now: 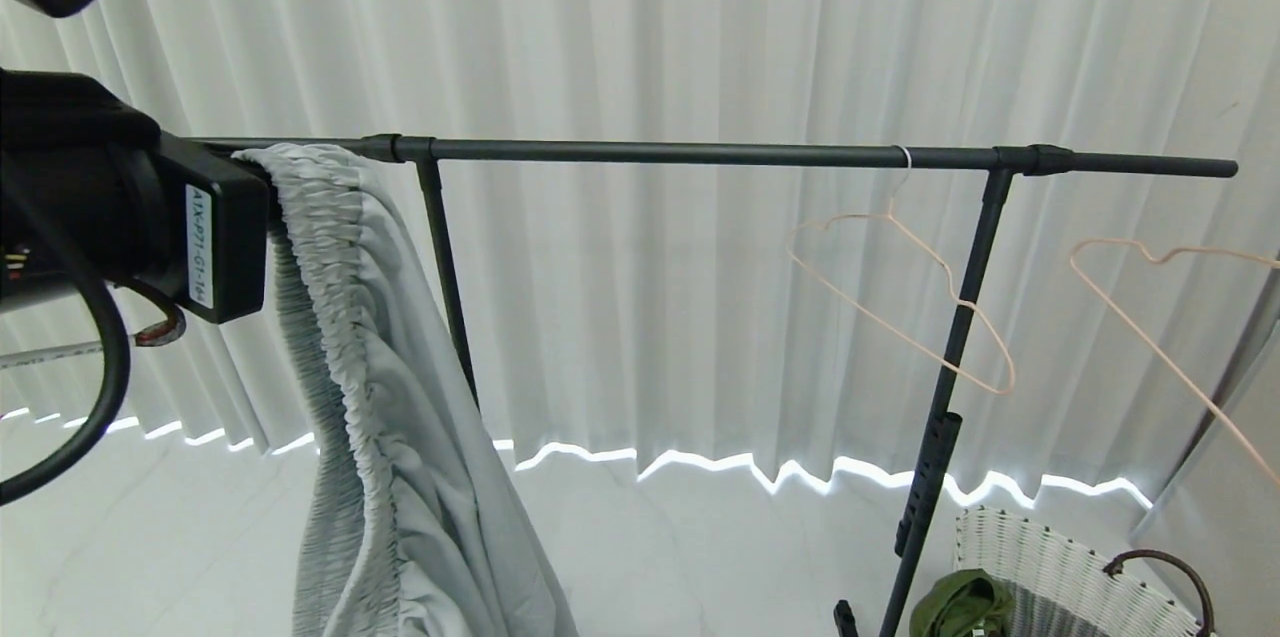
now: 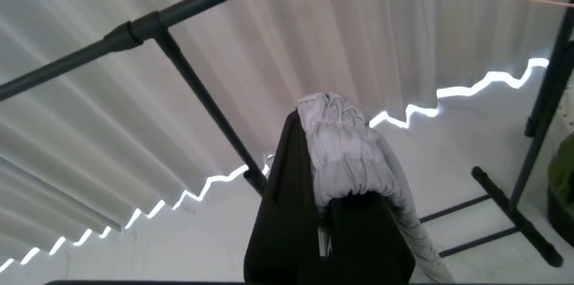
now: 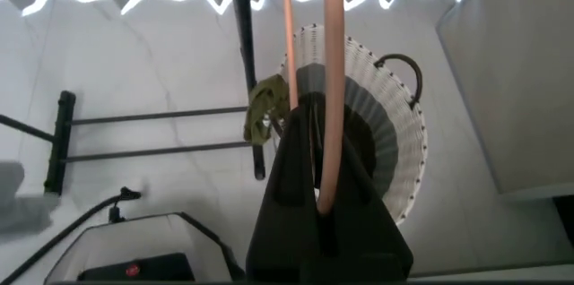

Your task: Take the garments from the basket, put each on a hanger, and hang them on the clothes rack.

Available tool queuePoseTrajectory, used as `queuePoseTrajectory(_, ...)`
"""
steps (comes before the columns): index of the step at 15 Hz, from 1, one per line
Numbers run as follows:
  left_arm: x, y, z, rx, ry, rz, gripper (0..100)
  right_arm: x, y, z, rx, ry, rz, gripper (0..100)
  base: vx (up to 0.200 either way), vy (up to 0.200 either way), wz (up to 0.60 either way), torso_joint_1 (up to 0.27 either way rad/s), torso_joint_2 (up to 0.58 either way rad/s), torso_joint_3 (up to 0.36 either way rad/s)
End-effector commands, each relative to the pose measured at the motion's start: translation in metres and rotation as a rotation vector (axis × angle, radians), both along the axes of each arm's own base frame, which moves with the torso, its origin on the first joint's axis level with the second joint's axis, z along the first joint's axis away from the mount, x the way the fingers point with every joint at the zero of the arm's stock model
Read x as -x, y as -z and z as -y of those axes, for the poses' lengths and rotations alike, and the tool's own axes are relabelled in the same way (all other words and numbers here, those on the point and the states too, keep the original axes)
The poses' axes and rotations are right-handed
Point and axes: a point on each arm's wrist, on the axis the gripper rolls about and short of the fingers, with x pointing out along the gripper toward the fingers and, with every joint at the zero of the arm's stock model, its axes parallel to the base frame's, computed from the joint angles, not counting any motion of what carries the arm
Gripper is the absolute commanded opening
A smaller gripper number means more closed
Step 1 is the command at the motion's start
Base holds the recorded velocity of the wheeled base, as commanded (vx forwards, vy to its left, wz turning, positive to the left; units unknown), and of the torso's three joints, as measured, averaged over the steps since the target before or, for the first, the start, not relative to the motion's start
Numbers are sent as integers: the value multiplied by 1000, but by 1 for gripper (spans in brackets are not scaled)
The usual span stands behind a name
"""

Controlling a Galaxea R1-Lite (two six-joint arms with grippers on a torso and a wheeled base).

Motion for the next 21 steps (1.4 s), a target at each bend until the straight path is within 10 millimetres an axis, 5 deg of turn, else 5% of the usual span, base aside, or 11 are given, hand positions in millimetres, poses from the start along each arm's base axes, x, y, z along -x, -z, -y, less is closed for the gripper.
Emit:
queuePoseTrajectory(1, 0, 0, 0, 1, 0, 2, 0, 5, -10, -2, -1, -27, 54, 0, 0, 0, 0, 0, 0, 0)
queuePoseTrajectory(7, -8, 4, 3, -21, -15, -14, 0, 16, -53, -38, -55, -406, 216, 0, 0, 0, 0, 0, 0, 0)
queuePoseTrajectory(21, -77, -3, 5, -28, -267, -30, 0, 50, -38, -128, -125, -1191, 35, 0, 0, 0, 0, 0, 0, 0)
